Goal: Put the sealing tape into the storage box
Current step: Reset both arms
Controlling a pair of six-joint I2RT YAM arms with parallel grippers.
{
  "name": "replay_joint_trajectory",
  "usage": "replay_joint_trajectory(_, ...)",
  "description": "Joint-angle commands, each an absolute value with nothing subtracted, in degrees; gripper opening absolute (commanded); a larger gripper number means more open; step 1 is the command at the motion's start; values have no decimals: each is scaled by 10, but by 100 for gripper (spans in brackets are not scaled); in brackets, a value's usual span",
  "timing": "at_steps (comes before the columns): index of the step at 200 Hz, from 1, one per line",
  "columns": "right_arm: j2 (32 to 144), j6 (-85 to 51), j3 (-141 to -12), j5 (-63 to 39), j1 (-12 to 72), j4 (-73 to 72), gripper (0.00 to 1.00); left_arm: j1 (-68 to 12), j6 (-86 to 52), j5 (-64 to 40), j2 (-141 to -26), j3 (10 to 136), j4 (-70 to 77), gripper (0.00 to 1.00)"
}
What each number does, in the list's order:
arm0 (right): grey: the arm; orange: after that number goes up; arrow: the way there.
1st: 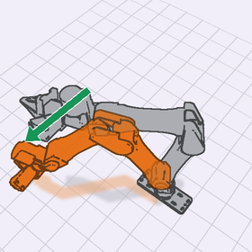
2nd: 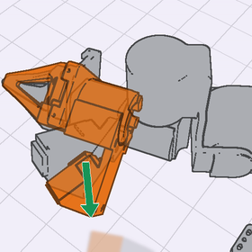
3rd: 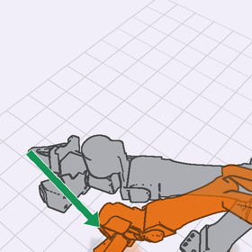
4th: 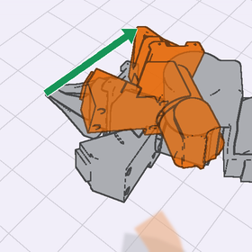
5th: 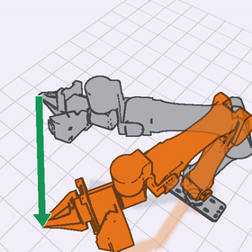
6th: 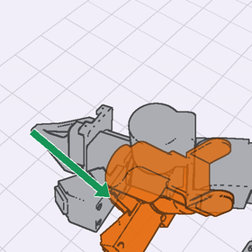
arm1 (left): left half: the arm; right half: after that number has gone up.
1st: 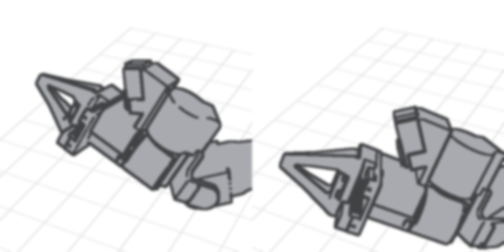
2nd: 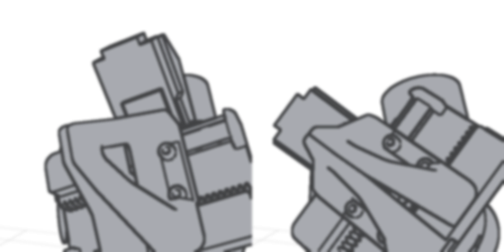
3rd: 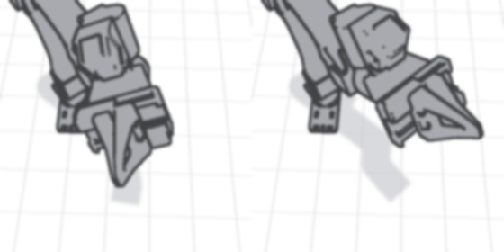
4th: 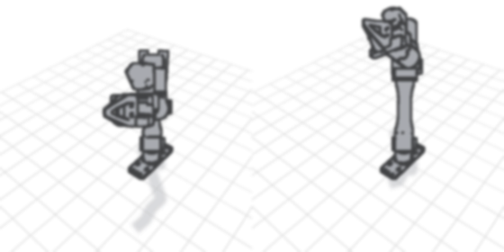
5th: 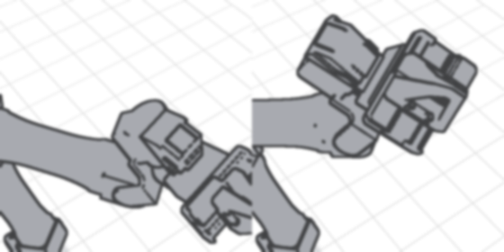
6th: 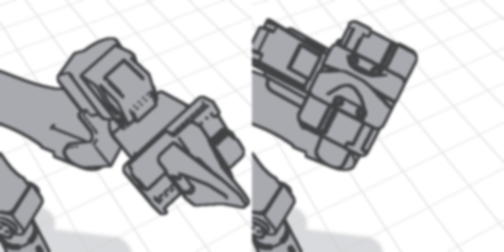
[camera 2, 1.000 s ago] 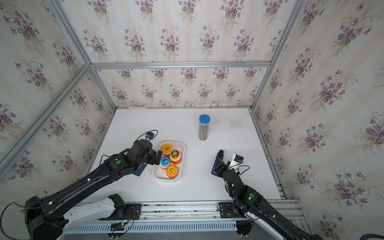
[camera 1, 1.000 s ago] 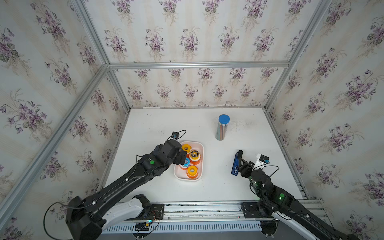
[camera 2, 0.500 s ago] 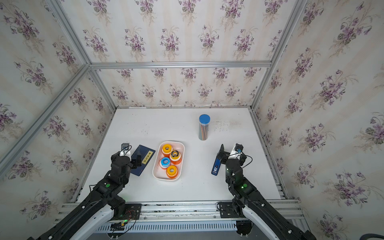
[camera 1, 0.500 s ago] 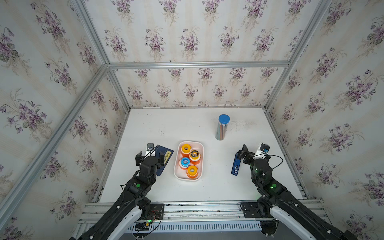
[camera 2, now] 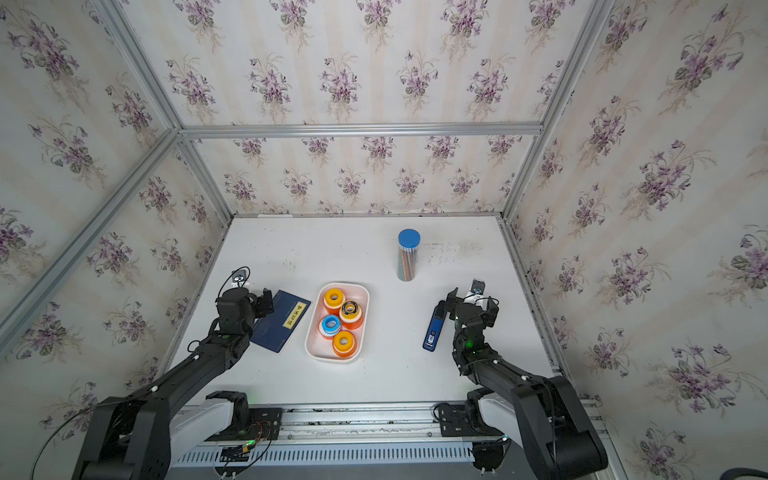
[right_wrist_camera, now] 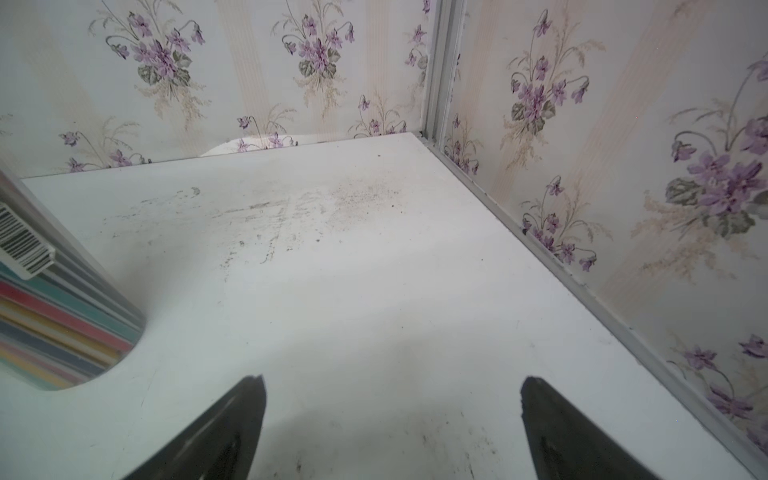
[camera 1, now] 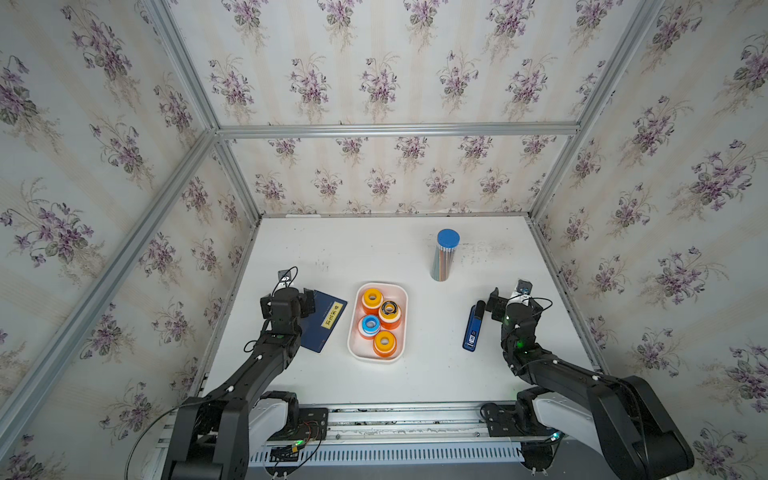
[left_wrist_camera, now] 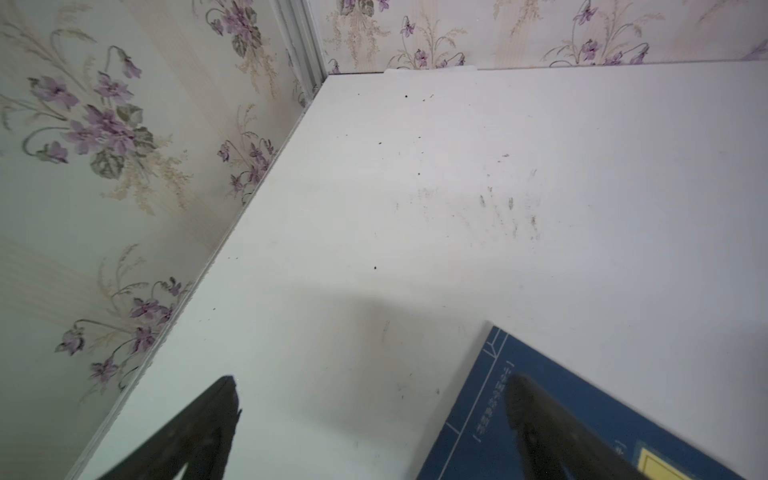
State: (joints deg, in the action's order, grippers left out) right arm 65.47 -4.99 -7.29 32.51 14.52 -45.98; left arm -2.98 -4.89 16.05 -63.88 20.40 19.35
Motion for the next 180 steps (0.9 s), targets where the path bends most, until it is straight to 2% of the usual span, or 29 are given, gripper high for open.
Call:
replay_joint_trajectory(1,679,-13,-60,313,129,-613,100,-14,-38,111,-677,222,251,100)
replay_joint_trajectory(36,753,23,-37,266,117,-786,100,13,-29,44,-736,256,275,100)
replay_joint_trajectory(59,846,5,-37,220,86,-890,100,17,-24,33,-771,258,326,100)
replay_joint_trajectory(69,851,0,-48,198,79,-867,100,18,-18,21,-801,251,372,100)
replay_joint_trajectory(79,850,-3,-64,182,75,-828,100,15,-9,9,-806,275,328,100)
replay_joint_trajectory(96,900,9,-69,175,73,-883,100,11,3,-5,-842,287,330,100)
replay_joint_trajectory(110,874,-1,-105,162,71,-769,100,10,6,-12,-841,286,332,100)
replay_joint_trajectory(123,892,1,-112,151,65,-784,100,2,22,-25,-851,274,359,100)
replay_joint_trajectory(133,880,-11,-129,137,54,-722,100,-1,28,-21,-852,273,359,100)
replay_joint_trajectory(180,878,-19,-127,110,39,-725,100,-1,26,-22,-852,273,361,100)
